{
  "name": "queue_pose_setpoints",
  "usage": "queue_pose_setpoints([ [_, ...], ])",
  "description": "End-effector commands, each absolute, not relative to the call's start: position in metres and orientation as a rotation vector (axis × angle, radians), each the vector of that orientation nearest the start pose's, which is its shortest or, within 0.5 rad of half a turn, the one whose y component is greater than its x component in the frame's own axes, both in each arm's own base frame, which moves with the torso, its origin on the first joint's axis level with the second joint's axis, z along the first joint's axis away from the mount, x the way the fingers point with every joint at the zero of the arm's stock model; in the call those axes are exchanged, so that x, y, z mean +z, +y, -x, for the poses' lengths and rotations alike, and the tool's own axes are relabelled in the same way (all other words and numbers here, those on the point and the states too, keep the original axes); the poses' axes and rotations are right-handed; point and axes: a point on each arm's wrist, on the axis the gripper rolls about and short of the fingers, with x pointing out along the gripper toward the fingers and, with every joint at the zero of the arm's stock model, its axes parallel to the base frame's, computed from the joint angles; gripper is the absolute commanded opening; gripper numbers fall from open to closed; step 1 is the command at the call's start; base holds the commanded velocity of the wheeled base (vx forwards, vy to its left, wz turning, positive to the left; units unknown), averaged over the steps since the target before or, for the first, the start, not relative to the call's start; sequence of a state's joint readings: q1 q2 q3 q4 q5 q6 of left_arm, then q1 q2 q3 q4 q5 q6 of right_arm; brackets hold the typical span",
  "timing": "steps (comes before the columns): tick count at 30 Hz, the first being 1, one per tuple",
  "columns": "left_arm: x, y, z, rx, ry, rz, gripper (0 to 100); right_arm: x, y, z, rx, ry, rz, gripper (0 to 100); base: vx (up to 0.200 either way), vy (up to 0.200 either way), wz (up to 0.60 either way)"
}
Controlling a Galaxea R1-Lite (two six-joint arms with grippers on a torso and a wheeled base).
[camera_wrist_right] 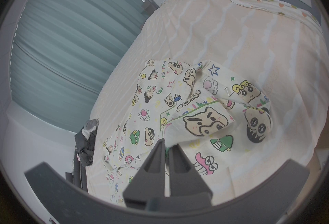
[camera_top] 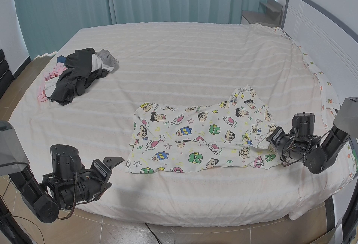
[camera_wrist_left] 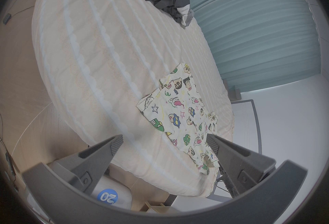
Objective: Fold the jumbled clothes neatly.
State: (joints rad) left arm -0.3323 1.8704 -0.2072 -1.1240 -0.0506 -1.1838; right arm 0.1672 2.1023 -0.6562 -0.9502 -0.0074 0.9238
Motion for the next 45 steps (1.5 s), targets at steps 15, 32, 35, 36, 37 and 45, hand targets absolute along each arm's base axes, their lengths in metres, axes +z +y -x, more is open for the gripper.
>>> queue_pose_setpoints([
  [15,0.053,-0.078,-0.222,-0.011,0.688,1.064,100,0.032,0.079,-0.315,-0.078,0.696,-0.763,0,0.0,0.0,0.0],
  [32,0.053,-0.078,-0.222,-0.011,0.688,1.064,100,-0.007,0.085,-0.312,-0.14,0.735,-0.821,100,0.0,0.0,0.0],
  [35,0.053,-0.078,-0.222,-0.011,0.688,1.064,100,-0.008,0.081,-0.31,-0.144,0.717,-0.827,100,0.0,0.0,0.0],
  [36,0.053,-0.078,-0.222,-0.01,0.69,1.063,100,-0.006,0.077,-0.309,-0.149,0.703,-0.834,100,0.0,0.0,0.0],
  [37,0.053,-0.078,-0.222,-0.01,0.69,1.063,100,-0.005,0.073,-0.31,-0.155,0.69,-0.839,100,0.0,0.0,0.0],
  [45,0.053,-0.078,-0.222,-0.01,0.69,1.063,100,0.003,0.045,-0.32,-0.173,0.556,-0.89,100,0.0,0.0,0.0],
])
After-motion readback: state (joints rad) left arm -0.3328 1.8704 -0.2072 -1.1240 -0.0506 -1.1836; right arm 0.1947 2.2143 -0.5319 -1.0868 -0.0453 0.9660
